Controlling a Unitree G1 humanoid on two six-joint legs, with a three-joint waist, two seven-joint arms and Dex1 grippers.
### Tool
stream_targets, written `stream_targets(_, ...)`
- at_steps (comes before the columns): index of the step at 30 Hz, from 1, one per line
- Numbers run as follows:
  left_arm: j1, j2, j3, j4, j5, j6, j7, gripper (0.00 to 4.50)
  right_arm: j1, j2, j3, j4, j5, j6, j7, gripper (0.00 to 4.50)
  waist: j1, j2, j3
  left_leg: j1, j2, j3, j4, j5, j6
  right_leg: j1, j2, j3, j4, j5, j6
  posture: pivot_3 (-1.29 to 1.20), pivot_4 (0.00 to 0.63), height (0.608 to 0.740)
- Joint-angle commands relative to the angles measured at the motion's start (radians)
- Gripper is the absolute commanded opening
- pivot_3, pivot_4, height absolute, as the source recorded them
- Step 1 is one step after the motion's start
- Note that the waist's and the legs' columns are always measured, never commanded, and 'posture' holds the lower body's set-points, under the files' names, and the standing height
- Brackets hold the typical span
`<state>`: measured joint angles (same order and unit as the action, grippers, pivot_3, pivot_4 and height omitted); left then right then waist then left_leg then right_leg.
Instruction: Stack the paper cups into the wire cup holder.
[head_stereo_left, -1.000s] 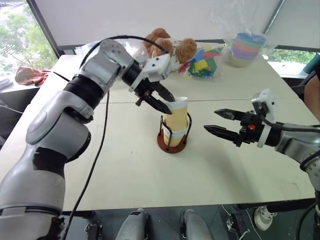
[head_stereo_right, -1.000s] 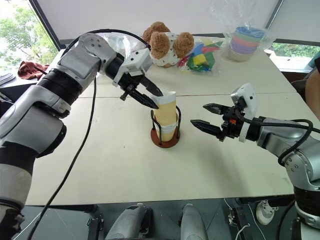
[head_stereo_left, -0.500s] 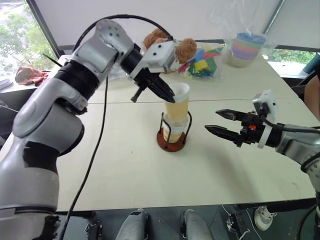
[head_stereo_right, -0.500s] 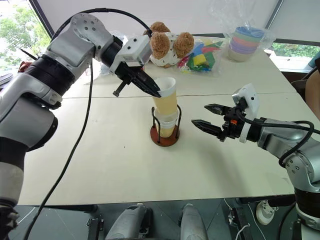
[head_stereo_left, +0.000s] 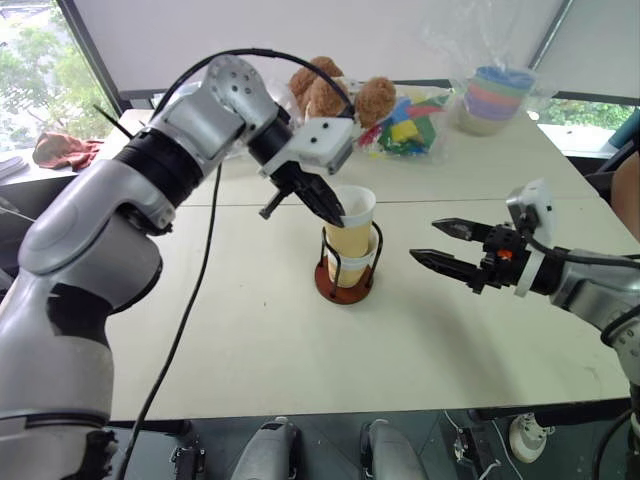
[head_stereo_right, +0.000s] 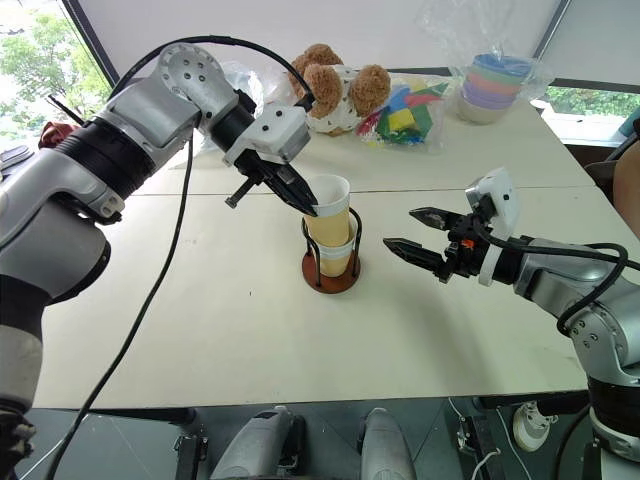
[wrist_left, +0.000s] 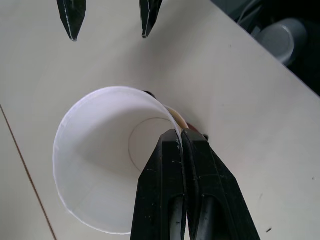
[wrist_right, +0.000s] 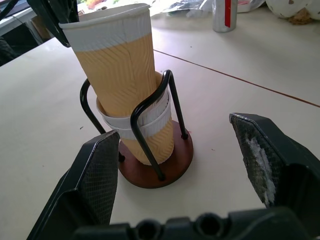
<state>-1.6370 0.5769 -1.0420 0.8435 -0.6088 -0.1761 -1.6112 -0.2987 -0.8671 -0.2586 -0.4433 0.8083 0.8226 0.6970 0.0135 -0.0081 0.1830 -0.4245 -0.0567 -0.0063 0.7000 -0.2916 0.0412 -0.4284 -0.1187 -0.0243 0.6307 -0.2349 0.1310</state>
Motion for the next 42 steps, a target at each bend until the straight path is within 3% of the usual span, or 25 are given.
stream_targets(1, -0.04, 0.005, 0.009, 0.005, 0.008, -0.025, -0.003, 0.06, -0.005, 0.003, -0.039, -0.036, 0.016, -0.012, -0.003, 3.81, -0.001, 0.0, 0.0, 0.0, 0.0, 0.0, 0.0, 0.0, 0.0, 0.0, 0.0, 0.0, 0.0, 0.0, 0.0, 0.0, 0.15, 0.74)
stream_targets(6, -0.036, 0.031, -0.023, -0.059, -0.041, 0.011, -0.003, 0.06, -0.005, 0.006, -0.037, -0.033, 0.014, -0.014, -0.005, 3.81, -0.002, 0.0, 0.0, 0.0, 0.0, 0.0, -0.001, 0.0, 0.0, 0.0, 0.0, 0.0, 0.0, 0.0, 0.0, 0.0, 0.15, 0.74)
stream_targets(9, -0.037, 0.038, -0.031, -0.07, -0.048, 0.013, -0.003, 0.81, -0.002, 0.005, -0.039, -0.035, 0.016, -0.012, -0.005, 3.81, -0.001, 0.0, 0.0, 0.0, 0.0, 0.0, 0.0, 0.0, 0.0, 0.0, 0.0, 0.0, 0.0, 0.0, 0.0, 0.0, 0.15, 0.74)
stream_targets(12, -0.045, 0.023, 0.029, -0.043, -0.052, 0.034, -0.003, 2.19, 0.001, 0.0, -0.039, -0.035, 0.016, -0.01, 0.0, 3.81, -0.001, 0.0, 0.0, 0.0, 0.0, 0.0, 0.0, 0.0, 0.0, 0.0, 0.0, 0.0, 0.0, 0.0, 0.0, 0.0, 0.15, 0.74)
stream_targets(15, -0.048, 0.018, 0.135, -0.009, -0.04, 0.054, -0.003, 2.19, 0.0, -0.005, -0.03, -0.025, 0.007, -0.013, 0.01, 3.81, -0.001, 0.0, 0.0, 0.0, 0.0, 0.0, 0.0, 0.0, 0.0, 0.0, 0.0, 0.0, 0.0, 0.0, 0.0, 0.0, 0.15, 0.74)
stream_targets(19, 0.02, 0.064, 0.365, -0.049, 0.014, 0.133, 0.014, 2.19, 0.004, -0.004, -0.012, 0.006, -0.048, -0.047, 0.016, 3.81, -0.007, 0.0, 0.0, 0.0, 0.0, 0.0, 0.0, 0.0, 0.0, -0.001, 0.0, 0.0, 0.0, 0.0, 0.0, 0.0, 0.15, 0.74)
stream_targets(23, 0.384, 0.266, 0.599, -0.458, 0.013, 0.357, 0.307, 2.19, -0.028, 0.067, 0.02, 0.127, -0.138, -0.143, -0.013, 3.81, -0.032, 0.004, -0.003, 0.005, 0.001, 0.001, -0.003, 0.0, 0.0, 0.001, 0.0, 0.002, 0.001, 0.0, 0.0, 0.0, 0.15, 0.74)
stream_targets(26, 0.67, 0.32, 0.748, -0.707, 0.058, 0.41, 0.544, 2.19, -0.05, 0.098, 0.053, 0.223, -0.228, -0.219, -0.031, 3.81, -0.032, 0.005, -0.003, 0.01, 0.001, 0.001, -0.004, 0.001, -0.001, 0.001, 0.001, 0.008, 0.004, 0.0, 0.0, 0.0, 0.15, 0.74)
stream_targets(28, 0.888, 0.307, 0.884, -0.873, 0.061, 0.467, 0.751, 2.19, -0.077, 0.142, 0.065, 0.292, -0.266, -0.267, -0.052, 3.81, -0.027, 0.004, -0.003, 0.009, 0.0, 0.002, -0.004, 0.001, -0.002, 0.001, 0.002, 0.01, 0.004, 0.0, 0.0, 0.0, 0.15, 0.74)
stream_targets(31, 1.219, 0.193, 1.107, -1.113, 0.07, 0.578, 1.11, 2.19, -0.106, 0.215, 0.047, 0.418, -0.308, -0.355, -0.083, 3.81, -0.023, 0.005, -0.003, 0.009, 0.0, 0.001, -0.004, 0.004, -0.008, 0.001, 0.003, 0.016, 0.002, 0.0, 0.0, 0.0, 0.15, 0.74)
stream_targets(34, 1.44, 0.034, 1.226, -1.267, 0.091, 0.63, 1.338, 2.19, -0.124, 0.265, 0.034, 0.518, -0.345, -0.435, -0.11, 3.81, -0.011, 0.005, -0.003, 0.009, -0.001, 0.001, -0.005, 0.005, -0.009, 0.002, 0.003, 0.019, 0.001, 0.0, 0.0, 0.0, 0.15, 0.74)
stream_targets(37, 1.584, -0.092, 1.254, -1.339, 0.095, 0.632, 1.426, 2.19, -0.135, 0.302, 0.027, 0.595, -0.371, -0.488, -0.136, 3.81, 0.0, 0.005, -0.004, 0.01, -0.002, 0.001, -0.005, 0.006, -0.012, 0.002, 0.002, 0.019, 0.001, 0.0, 0.0, 0.0, 0.15, 0.74)
stream_targets(42, 1.683, -0.195, 1.24, -1.342, 0.153, 0.56, 1.446, 2.19, -0.154, 0.326, 0.041, 0.685, -0.411, -0.53, -0.142, 3.81, 0.0, 0.005, -0.004, 0.012, -0.002, 0.001, -0.007, 0.007, -0.013, 0.003, 0.003, 0.018, 0.001, 0.002, -0.003, 0.0, 0.15, 0.74)
